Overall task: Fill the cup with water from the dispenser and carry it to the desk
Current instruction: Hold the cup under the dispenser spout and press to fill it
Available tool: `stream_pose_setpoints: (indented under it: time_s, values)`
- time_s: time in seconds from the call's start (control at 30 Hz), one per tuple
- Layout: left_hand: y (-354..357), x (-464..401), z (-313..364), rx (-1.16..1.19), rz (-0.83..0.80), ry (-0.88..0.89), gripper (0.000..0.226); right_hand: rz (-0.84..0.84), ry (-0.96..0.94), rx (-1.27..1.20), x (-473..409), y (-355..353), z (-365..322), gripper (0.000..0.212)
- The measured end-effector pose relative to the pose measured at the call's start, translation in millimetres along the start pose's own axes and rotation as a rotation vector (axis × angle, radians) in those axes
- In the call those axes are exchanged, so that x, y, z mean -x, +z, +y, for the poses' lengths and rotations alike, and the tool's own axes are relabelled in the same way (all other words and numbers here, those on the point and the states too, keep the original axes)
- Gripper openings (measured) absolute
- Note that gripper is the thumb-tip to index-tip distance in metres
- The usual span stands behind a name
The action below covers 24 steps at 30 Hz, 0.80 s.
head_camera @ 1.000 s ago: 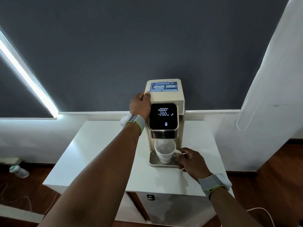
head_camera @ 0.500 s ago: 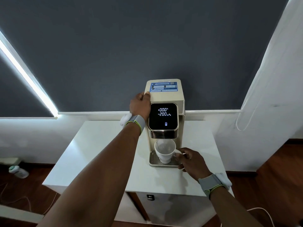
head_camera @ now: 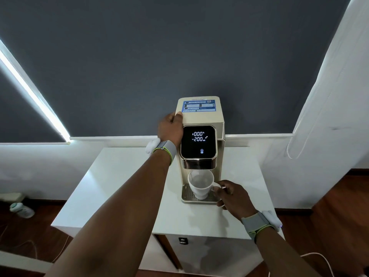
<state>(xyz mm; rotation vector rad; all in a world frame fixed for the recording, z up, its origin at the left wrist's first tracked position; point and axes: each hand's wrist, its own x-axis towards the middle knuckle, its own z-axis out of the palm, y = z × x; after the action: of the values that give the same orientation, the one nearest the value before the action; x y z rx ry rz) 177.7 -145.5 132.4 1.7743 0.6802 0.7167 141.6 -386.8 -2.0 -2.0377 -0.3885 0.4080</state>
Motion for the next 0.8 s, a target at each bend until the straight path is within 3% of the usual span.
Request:
stream_pose_setpoints:
  time_s: [0.8]
  values:
    - [-0.4,1.0,0.6,-0.016,0.002,-0.016,0.03,0.007,-0.011,-0.028,-0.4,0.8,1.3,0.01]
